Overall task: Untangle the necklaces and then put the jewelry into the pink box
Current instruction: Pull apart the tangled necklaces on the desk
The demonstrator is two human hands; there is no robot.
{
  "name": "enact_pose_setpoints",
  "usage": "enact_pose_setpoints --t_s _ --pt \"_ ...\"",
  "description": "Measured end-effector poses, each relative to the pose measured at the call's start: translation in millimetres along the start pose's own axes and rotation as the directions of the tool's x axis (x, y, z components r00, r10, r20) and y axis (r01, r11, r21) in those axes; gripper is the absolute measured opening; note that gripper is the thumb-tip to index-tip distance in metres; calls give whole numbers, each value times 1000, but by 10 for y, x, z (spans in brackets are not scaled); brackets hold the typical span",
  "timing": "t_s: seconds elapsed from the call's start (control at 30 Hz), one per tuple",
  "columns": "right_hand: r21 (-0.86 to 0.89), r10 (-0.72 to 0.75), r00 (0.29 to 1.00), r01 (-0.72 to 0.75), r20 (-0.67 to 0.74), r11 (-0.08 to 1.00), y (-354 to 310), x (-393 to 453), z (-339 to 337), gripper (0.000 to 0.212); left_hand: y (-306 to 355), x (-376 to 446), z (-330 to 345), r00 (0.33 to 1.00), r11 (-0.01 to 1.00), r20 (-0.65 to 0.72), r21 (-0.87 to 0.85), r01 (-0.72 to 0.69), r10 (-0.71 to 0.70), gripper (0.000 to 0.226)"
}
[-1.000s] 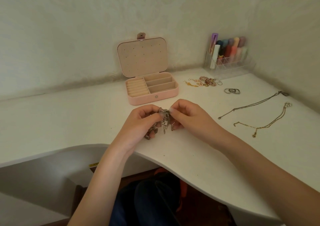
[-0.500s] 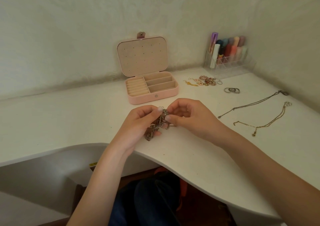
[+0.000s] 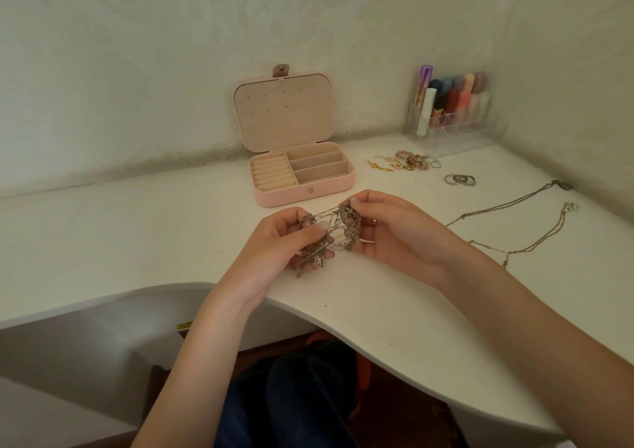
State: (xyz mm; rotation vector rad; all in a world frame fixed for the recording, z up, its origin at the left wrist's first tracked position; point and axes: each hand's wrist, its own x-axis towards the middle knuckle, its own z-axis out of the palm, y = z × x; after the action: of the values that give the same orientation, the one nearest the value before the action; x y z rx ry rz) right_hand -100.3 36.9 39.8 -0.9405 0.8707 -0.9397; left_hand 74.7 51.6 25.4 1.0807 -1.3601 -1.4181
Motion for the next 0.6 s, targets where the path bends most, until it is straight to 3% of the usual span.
enact_pose_setpoints --t_s 0.1,0.27,0.37,0.6 --pt "64 46 999 -46 6 997 -3 -4 -7 17 -8 4 -13 1000 1000 28 17 -1 0 15" --pt "52 83 996 -84 15 995 18 -14 8 15 -36 23 -32 1000 999 17 25 -25 25 32" --pt "23 105 992 -106 64 994 9 -38 3 14 -32 23 -50 999 999 21 2 -33 33 26" --pt "-213 95 992 -75 87 974 -9 -53 2 23 -62 26 -48 996 996 22 22 -86 85 32"
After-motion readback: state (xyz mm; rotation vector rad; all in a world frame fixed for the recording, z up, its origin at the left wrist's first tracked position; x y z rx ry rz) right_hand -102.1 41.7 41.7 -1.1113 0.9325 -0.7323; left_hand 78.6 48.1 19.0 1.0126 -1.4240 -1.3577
